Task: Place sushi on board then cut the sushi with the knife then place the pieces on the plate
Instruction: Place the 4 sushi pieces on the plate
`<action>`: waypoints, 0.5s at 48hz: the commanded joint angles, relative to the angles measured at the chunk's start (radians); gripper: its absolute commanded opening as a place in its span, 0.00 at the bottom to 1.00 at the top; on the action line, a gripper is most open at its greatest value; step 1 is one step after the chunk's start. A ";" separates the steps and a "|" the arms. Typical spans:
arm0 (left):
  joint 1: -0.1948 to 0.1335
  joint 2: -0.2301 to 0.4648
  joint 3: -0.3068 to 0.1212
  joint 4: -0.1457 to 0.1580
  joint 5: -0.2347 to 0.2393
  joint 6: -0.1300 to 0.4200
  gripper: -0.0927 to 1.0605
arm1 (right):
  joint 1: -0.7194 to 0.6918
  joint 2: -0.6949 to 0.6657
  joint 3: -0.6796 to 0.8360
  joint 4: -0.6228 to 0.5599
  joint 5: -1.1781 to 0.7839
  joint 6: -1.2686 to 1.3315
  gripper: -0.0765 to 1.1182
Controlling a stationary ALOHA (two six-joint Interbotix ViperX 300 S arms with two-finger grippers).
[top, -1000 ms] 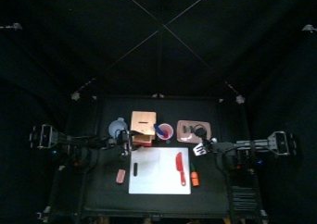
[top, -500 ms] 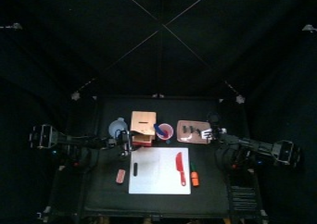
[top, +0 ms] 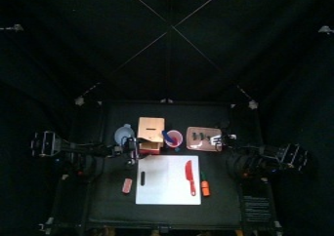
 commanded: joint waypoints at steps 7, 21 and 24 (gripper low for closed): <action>-0.002 -0.003 -0.012 0.002 -0.006 0.000 0.88 | 0.005 -0.095 -0.023 -0.002 0.083 0.002 0.79; -0.003 -0.003 -0.025 0.002 -0.006 0.000 0.88 | 0.325 -0.318 -0.023 0.080 0.066 -0.153 0.79; -0.003 -0.003 -0.031 0.003 -0.006 0.000 0.88 | 0.396 -0.333 -0.032 0.112 0.028 -0.183 0.79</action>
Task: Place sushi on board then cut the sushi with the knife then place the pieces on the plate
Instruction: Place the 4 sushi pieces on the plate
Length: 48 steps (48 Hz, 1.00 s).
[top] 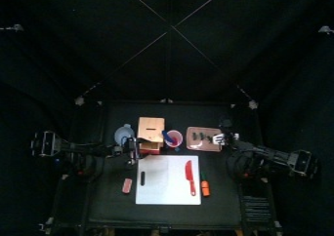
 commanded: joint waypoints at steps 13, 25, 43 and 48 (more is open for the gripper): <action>0.008 -0.003 -0.048 0.009 -0.006 0.002 0.88 | 0.285 0.112 -0.110 -0.169 -0.603 -0.112 0.79; -0.002 -0.005 -0.072 0.008 -0.006 0.000 0.88 | 0.253 0.281 -0.193 -0.428 -0.713 -0.141 0.79; -0.034 -0.003 -0.041 -0.028 -0.006 -0.003 0.88 | 0.176 0.275 -0.213 -0.459 -0.713 -0.169 0.79; -0.026 -0.003 -0.032 -0.040 -0.006 0.000 0.88 | 0.172 0.275 -0.213 -0.457 -0.713 -0.169 0.79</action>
